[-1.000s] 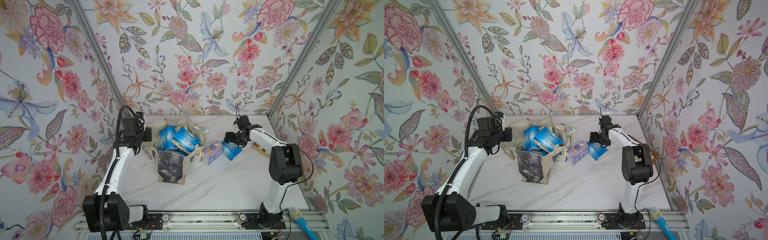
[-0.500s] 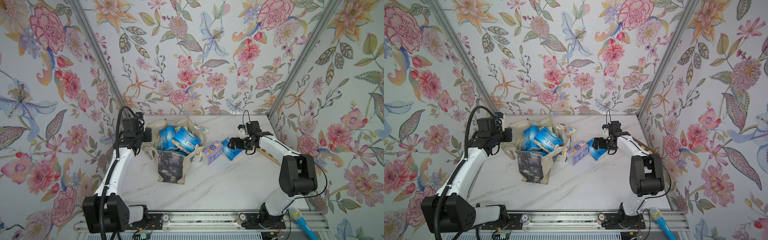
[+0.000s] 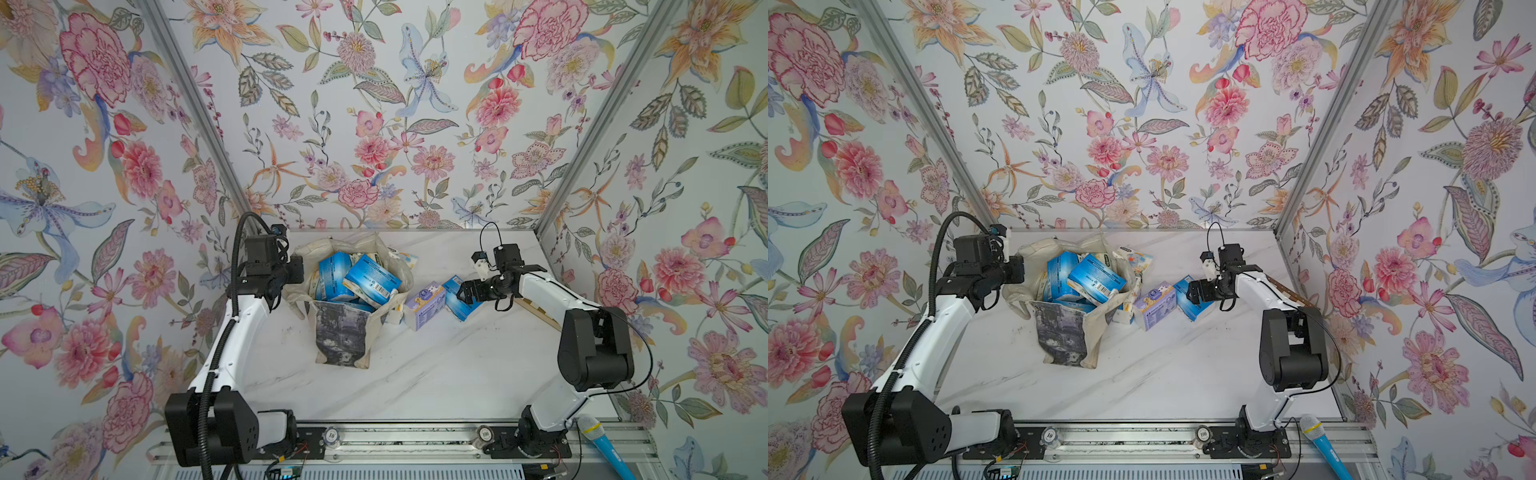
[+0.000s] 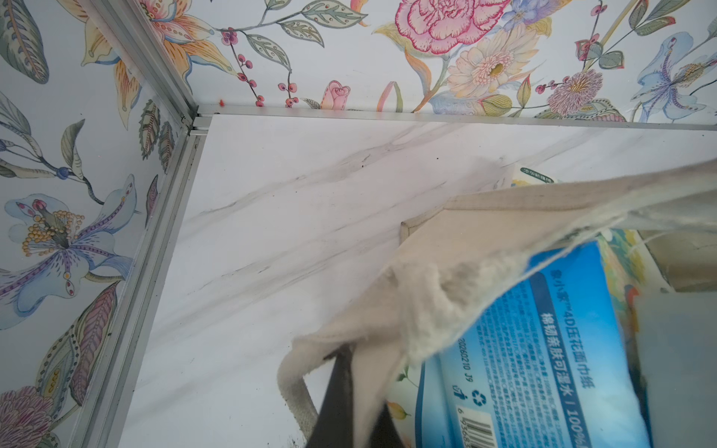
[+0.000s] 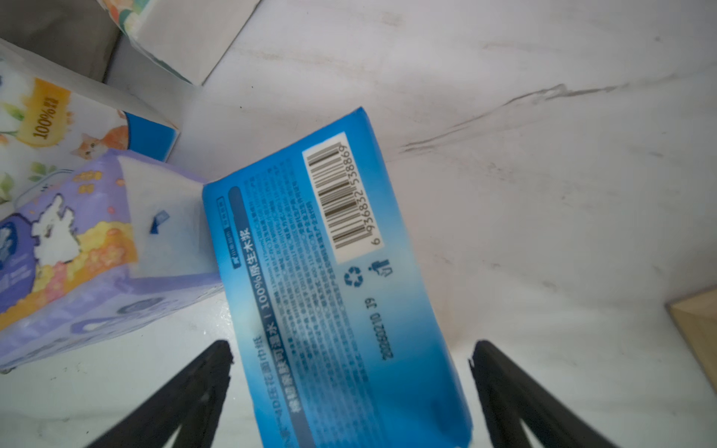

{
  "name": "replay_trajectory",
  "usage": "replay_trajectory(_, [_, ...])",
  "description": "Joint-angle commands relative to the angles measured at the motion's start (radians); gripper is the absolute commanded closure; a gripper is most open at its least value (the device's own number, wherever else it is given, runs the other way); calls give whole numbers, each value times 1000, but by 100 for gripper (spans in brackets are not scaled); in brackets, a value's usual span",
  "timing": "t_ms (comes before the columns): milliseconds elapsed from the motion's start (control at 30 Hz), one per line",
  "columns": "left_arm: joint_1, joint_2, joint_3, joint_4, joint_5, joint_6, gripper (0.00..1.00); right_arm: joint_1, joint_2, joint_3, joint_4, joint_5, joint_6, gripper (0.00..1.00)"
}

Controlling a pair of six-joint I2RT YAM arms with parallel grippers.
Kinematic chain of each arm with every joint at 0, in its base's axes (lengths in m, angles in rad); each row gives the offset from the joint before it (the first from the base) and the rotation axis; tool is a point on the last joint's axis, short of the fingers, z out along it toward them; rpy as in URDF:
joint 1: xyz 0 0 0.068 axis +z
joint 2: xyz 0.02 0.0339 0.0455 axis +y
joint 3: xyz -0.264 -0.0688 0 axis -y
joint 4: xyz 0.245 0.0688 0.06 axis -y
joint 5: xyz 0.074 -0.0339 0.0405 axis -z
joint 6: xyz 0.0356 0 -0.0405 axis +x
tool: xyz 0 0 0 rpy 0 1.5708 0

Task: Put tissues into the canvas bag
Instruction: Pick up the pack of facial tissues from the center of the board.

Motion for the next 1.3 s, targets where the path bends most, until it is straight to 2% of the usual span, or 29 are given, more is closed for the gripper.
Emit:
replay_trajectory(0, [12,-29,14,10,0,-7,99,-12,49,30,10,-108,-37,1])
replay_trajectory(167, [13,-23,19,8,1,-6,99,-3,73,37,8,-176,-47,1])
replay_trajectory(333, [14,-16,26,8,-3,-1,99,8,50,17,-9,-184,-68,1])
replay_trajectory(533, [12,6,33,17,9,0,99,68,71,38,-106,-34,-119,1])
replay_trajectory(767, [13,13,32,24,17,-1,99,127,115,57,-121,34,-109,1])
replay_trajectory(1200, [13,-4,16,22,8,3,99,220,175,133,-124,284,35,1])
replay_trajectory(1267, [12,-6,16,21,6,3,99,219,166,131,-130,287,38,4])
